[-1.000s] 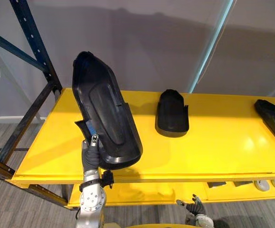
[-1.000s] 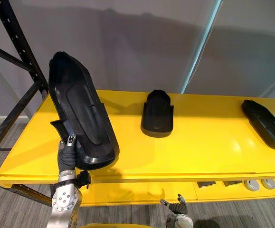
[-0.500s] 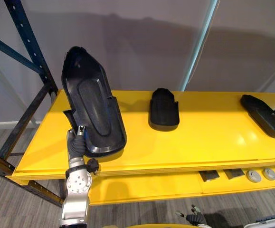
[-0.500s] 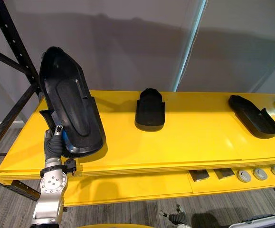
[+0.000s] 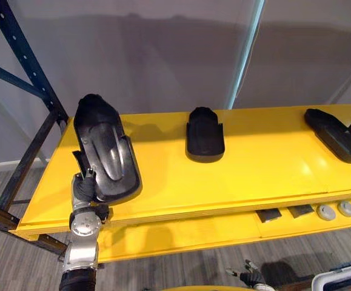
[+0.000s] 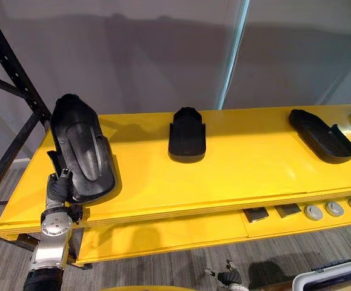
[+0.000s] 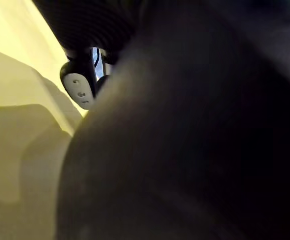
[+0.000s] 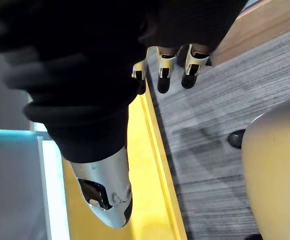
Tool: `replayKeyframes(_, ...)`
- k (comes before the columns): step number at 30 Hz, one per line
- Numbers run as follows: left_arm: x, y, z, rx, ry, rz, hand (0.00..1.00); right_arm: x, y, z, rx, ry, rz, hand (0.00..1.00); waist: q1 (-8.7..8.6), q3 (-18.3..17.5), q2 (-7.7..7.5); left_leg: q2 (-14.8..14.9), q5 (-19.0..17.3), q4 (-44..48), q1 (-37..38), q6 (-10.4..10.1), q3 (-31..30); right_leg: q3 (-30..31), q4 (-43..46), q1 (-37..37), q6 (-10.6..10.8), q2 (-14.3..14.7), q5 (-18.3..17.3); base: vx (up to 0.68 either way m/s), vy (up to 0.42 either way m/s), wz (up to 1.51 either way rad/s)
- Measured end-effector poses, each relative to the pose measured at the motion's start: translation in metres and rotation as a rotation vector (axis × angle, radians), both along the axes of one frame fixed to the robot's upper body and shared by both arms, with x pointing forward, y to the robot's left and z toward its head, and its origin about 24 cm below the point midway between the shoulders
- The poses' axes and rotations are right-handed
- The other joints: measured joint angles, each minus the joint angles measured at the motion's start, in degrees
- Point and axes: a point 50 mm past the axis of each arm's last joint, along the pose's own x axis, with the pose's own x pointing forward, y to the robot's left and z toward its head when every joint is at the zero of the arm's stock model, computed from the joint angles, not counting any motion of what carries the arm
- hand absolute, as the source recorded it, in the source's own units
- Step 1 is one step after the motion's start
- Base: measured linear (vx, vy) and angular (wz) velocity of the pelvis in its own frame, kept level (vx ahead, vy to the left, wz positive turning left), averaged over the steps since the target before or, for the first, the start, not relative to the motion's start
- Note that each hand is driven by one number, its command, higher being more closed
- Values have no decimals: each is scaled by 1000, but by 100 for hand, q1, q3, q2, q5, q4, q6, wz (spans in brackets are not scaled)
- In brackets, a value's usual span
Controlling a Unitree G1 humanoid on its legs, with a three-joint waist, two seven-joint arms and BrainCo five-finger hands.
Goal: Walk over and take plastic housings, then place them on the shelf
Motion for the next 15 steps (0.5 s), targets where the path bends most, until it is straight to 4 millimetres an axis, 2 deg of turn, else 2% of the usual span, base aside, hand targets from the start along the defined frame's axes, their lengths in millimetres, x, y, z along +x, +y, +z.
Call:
replayKeyframes(5, -6, 22, -5, 34, 65, 59, 100, -1, -1, 0, -1, 1, -4, 0, 1, 13, 19, -120, 192, -485, 229, -17, -36, 154, -31, -85, 27, -4, 47, -92, 16, -14)
replayKeyframes(15, 3, 56, -2, 110, 163, 98, 100, -3, 0, -1, 2, 10, 5, 0, 3, 8, -20, -186, 308, -631, 234, -8, -192, 176, -161, -67, 62, -4, 55, 20, 4, 0)
